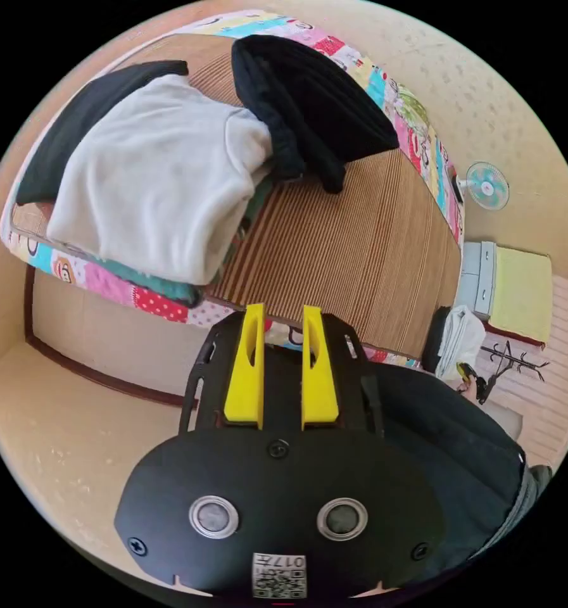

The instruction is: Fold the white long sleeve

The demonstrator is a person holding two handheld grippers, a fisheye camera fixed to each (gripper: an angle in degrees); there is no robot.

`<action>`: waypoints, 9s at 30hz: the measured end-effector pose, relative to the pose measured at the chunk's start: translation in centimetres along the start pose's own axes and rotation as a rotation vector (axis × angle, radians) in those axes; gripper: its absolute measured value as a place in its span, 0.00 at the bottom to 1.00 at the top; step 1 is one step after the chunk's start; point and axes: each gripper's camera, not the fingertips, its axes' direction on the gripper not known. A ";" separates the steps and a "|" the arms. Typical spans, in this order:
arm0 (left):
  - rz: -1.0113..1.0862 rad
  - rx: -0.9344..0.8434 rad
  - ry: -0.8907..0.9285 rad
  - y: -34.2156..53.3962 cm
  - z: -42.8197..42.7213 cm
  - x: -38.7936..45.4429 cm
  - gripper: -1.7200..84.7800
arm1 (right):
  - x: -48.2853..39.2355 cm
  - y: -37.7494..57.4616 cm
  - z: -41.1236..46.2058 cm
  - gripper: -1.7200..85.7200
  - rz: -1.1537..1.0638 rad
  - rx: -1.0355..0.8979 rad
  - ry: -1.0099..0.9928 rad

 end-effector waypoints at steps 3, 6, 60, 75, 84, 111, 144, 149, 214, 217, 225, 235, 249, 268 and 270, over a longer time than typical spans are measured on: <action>0.001 0.113 -0.082 -1.1 -3.8 -0.7 0.16 | -0.1 5.6 3.7 0.02 0.071 -0.100 -0.131; 0.054 0.037 -0.149 -3.1 -3.1 -0.7 0.18 | -0.1 10.1 6.5 0.02 0.150 -0.166 -0.328; 1.264 0.000 1.174 33.6 -12.8 31.7 0.03 | -3.9 24.1 4.8 0.07 -1.039 0.592 -0.787; 1.003 -0.004 1.264 34.6 7.3 40.2 0.08 | -7.7 37.4 3.7 0.07 -0.965 1.076 -0.501; 0.872 0.117 1.031 37.3 13.7 42.3 0.16 | -13.9 38.0 9.1 0.07 -1.121 0.745 -0.408; 1.259 0.420 1.044 50.7 14.9 58.2 0.05 | -9.6 40.4 18.0 0.14 -1.374 0.370 -1.067; 1.002 0.361 0.826 40.2 -2.0 41.1 0.02 | -10.0 45.0 4.1 0.07 -0.589 1.105 -0.519; 0.911 0.365 0.805 38.5 0.8 39.4 0.01 | -9.9 48.6 -0.2 0.07 -0.578 1.351 -0.410; 0.122 -0.386 0.198 -0.7 8.3 3.8 0.04 | -23.3 -8.7 22.0 0.03 -1.221 -0.469 -0.003; 0.136 -0.317 0.398 -2.1 -1.5 5.9 0.04 | -21.8 -9.4 20.0 0.03 -1.170 -0.485 -0.034; 0.520 -0.010 0.595 -14.2 -14.6 27.8 0.13 | -19.6 -10.9 15.3 0.04 -1.031 -0.498 -0.205; 0.161 0.016 0.484 -17.3 -6.6 17.0 0.15 | -13.6 -14.9 13.6 0.05 -0.869 -0.485 -0.236; 0.047 0.173 -0.059 -22.0 4.9 6.2 0.17 | -17.7 -23.1 11.9 0.13 -0.671 -0.100 -0.323; -0.001 0.365 0.420 -16.2 4.3 -6.1 0.08 | -29.4 -21.3 11.6 0.07 -0.837 0.186 -0.143; -0.035 0.330 0.371 -16.2 5.6 -6.3 0.08 | -29.1 -22.6 12.8 0.08 -0.778 0.089 -0.123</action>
